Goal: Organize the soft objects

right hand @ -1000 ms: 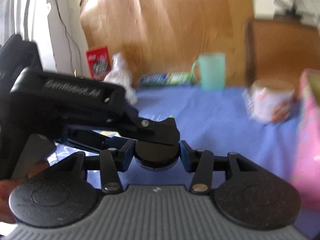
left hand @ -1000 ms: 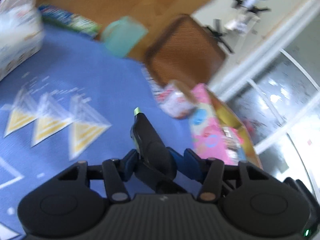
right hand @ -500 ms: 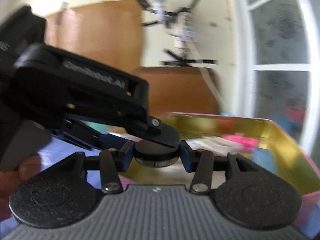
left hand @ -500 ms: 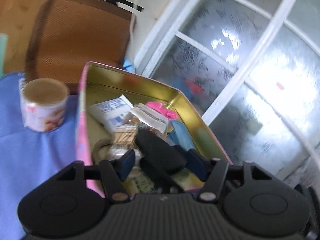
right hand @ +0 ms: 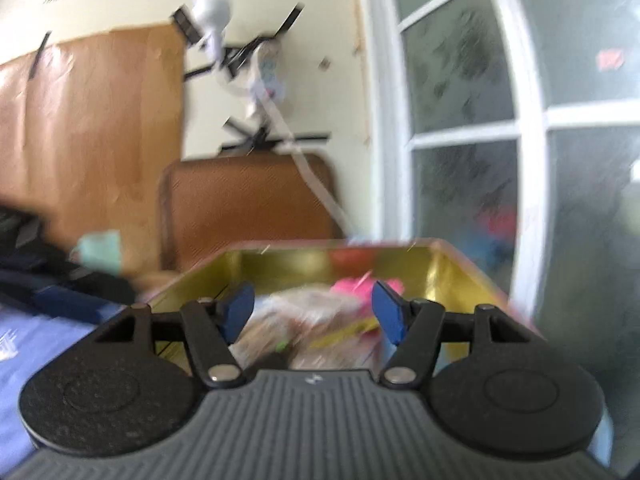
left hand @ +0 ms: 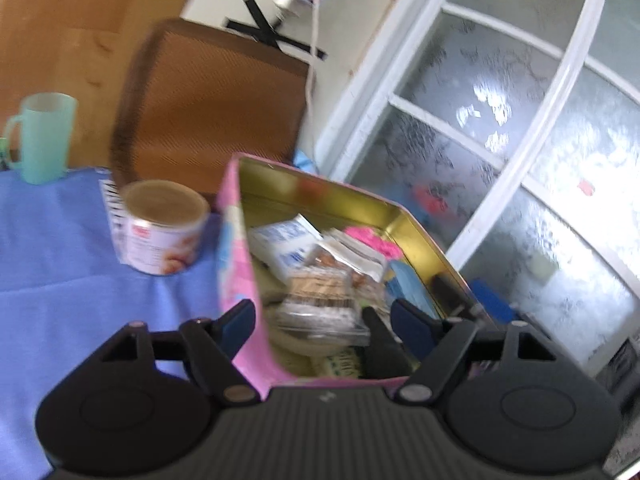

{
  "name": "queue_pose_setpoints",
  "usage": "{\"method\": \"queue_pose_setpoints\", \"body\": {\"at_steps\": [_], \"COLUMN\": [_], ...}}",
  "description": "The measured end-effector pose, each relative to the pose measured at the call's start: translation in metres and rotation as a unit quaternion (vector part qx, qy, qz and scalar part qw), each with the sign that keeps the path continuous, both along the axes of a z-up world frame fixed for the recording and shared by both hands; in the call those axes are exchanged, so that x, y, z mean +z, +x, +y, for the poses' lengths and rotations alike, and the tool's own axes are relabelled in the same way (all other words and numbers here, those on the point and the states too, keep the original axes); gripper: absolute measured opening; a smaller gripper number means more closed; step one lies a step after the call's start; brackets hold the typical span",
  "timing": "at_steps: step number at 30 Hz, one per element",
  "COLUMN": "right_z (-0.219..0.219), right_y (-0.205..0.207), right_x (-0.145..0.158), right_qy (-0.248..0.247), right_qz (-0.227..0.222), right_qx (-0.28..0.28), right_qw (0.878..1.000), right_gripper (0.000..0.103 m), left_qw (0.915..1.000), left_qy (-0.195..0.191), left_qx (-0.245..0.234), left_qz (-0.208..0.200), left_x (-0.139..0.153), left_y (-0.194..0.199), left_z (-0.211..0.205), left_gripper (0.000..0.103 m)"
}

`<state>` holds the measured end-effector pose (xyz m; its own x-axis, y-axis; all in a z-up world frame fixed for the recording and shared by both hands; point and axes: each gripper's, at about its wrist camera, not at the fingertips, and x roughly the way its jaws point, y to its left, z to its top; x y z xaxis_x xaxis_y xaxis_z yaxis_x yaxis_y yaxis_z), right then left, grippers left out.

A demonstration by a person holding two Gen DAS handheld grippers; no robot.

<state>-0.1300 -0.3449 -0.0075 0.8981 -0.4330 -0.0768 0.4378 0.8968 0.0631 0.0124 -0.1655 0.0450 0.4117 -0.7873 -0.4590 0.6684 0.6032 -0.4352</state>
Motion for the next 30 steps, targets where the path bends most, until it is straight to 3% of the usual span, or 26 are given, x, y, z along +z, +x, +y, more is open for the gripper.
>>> {"method": "queue_pose_setpoints", "body": {"at_steps": [4, 8, 12, 16, 18, 23, 30], "right_z": [-0.012, -0.007, 0.0, 0.014, 0.011, -0.005, 0.0], "right_y": [0.002, 0.021, 0.059, 0.073, 0.076, 0.097, 0.121], "right_x": [0.014, 0.01, -0.008, -0.016, -0.011, -0.003, -0.006], "right_qy": [-0.042, -0.115, -0.191, -0.273, -0.266, -0.241, -0.262], "right_qz": [-0.034, -0.036, 0.015, 0.031, 0.026, 0.021, 0.044], "right_qx": [-0.047, -0.06, -0.06, -0.049, -0.029, -0.048, -0.038], "right_qw": [0.997, 0.991, 0.98, 0.96, 0.963, 0.969, 0.963], "right_gripper": [0.089, 0.09, 0.088, 0.089, 0.088, 0.084, 0.085], "left_qw": [0.9993, 0.9981, 0.9964, 0.9953, 0.9949, 0.9945, 0.9944], "left_qy": [-0.007, -0.015, -0.015, -0.016, -0.016, -0.013, -0.009], "left_qx": [0.032, 0.06, 0.079, 0.09, 0.094, 0.098, 0.098], "left_qz": [-0.015, 0.005, 0.028, 0.031, 0.032, 0.037, 0.039], "left_x": [-0.003, -0.013, -0.024, -0.028, -0.03, -0.032, -0.034], "left_y": [-0.004, -0.002, 0.004, 0.005, 0.005, 0.007, 0.008], "left_z": [0.039, 0.07, 0.088, 0.099, 0.1, 0.098, 0.096], "left_gripper": [0.082, 0.082, 0.082, 0.082, 0.082, 0.082, 0.082]}}
